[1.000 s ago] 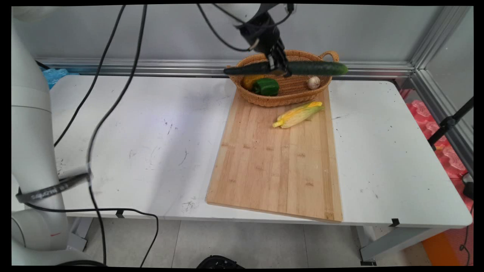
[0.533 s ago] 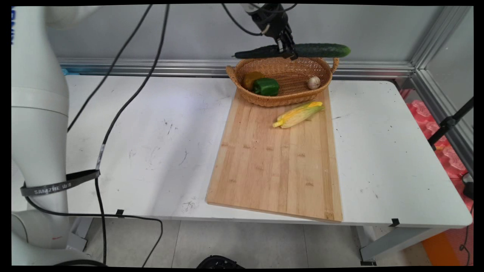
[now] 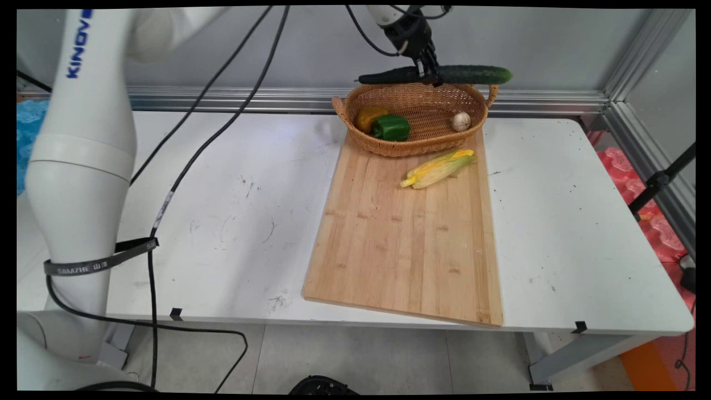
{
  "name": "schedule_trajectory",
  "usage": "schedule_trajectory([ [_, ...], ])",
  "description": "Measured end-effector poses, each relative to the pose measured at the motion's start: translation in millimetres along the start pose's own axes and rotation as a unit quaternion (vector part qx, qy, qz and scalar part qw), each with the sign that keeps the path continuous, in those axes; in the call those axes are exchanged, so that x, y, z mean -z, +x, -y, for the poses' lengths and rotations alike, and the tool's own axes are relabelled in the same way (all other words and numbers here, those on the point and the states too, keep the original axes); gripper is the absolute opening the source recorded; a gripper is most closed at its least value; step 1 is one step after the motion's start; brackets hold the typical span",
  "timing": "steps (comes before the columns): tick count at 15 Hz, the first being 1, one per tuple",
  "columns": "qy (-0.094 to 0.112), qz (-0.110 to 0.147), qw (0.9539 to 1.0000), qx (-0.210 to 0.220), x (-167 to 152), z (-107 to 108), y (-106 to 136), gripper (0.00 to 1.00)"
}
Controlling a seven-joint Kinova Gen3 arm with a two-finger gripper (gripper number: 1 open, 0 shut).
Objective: Place the picked object in the vegetable basket
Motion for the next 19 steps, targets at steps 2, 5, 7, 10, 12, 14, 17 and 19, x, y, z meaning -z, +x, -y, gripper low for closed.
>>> schedule_trajectory([
  [2,-0.007,0.001,1.0000,-0.006,-18,7,-4,0.00],
  [5,-0.015,0.001,0.9998,-0.011,-40,15,-9,0.00],
  [7,-0.020,0.001,0.9997,-0.013,-54,20,-13,0.00],
  [10,-0.026,0.003,0.9996,-0.011,-72,26,-21,0.00],
  [12,-0.030,0.003,0.9995,-0.010,-81,29,-25,0.00],
  [14,-0.033,0.005,0.9994,-0.009,-86,30,-29,1.00],
  [17,-0.034,0.007,0.9994,-0.009,-86,33,-32,1.00],
  [19,-0.032,0.006,0.9994,-0.008,-82,34,-32,1.00],
])
